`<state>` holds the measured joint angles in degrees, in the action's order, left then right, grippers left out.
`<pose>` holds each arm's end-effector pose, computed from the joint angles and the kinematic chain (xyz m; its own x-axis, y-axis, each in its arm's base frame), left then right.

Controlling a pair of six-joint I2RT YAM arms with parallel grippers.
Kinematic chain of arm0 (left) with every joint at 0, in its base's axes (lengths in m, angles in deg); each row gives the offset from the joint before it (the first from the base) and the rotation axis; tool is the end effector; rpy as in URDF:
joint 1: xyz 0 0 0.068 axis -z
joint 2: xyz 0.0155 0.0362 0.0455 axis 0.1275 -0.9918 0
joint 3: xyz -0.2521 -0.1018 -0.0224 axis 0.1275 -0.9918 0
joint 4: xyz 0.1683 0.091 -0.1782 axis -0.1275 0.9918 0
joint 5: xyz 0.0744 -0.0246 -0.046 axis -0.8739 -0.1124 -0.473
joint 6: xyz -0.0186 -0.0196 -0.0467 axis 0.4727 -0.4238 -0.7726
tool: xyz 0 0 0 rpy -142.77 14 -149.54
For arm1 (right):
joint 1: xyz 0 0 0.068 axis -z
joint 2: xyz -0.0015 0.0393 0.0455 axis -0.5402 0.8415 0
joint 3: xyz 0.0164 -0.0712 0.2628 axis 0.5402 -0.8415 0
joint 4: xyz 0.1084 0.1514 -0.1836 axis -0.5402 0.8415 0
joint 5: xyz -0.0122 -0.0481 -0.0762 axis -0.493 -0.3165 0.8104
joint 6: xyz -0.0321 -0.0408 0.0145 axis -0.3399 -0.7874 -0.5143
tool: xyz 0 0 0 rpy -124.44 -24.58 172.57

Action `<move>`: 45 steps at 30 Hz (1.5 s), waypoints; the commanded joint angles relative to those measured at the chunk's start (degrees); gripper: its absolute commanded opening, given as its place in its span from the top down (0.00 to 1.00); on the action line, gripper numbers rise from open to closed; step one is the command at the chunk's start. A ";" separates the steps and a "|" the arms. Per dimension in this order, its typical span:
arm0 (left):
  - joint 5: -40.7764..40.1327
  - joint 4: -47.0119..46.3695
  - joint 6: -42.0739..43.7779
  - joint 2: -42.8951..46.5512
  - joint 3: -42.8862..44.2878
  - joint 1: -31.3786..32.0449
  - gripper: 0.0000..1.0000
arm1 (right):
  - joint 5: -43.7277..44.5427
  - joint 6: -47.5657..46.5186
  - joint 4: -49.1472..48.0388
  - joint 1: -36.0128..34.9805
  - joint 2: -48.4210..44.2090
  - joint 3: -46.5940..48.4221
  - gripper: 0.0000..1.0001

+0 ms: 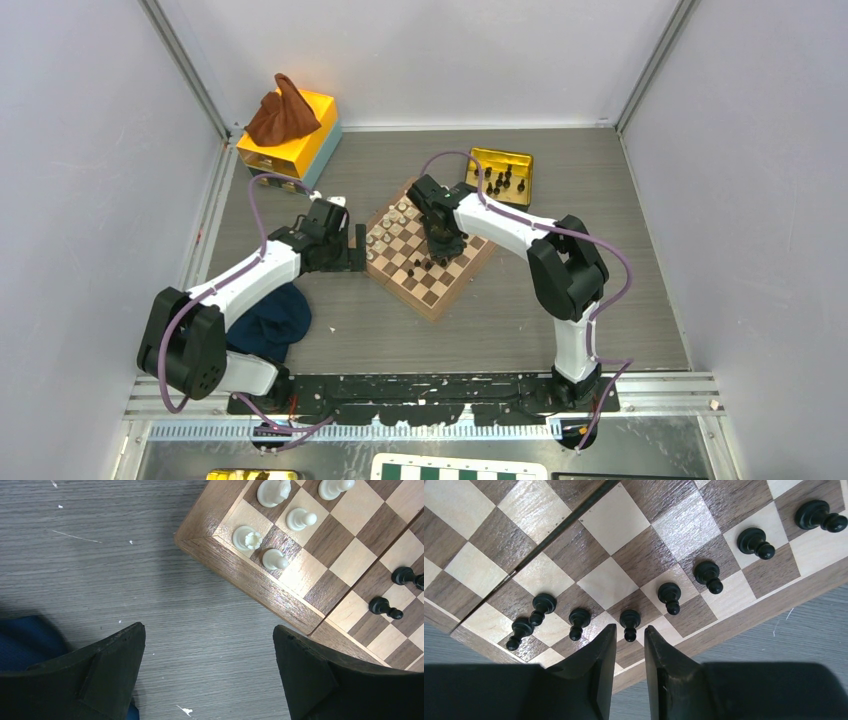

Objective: Set up the chess pieces on the board
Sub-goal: Place the chess piece on the chessboard, then move the chess piece to the chessboard.

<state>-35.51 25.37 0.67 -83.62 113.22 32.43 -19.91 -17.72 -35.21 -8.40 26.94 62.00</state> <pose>0.2466 -0.1108 0.2134 -0.8463 -0.0686 -0.5283 0.0055 0.9905 -0.1374 0.3007 0.2554 0.2032 -0.9135 -0.2598 -0.3131 -0.2675 0.9634 -0.0189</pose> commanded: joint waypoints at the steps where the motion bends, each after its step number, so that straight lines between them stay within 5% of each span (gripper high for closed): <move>1: 0.78 -2.33 -0.45 -0.08 0.60 -0.32 0.01 | 1.13 -0.06 0.75 -0.25 -4.34 3.64 0.67; 45: 1.17 -2.41 -0.47 -0.16 0.86 -0.27 0.01 | -7.21 -3.18 -0.57 -1.92 0.17 5.91 0.62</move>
<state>-34.86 24.96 0.49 -83.66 113.22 32.43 -26.05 -19.84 -34.41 -9.95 26.81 66.57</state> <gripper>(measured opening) 0.993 0.377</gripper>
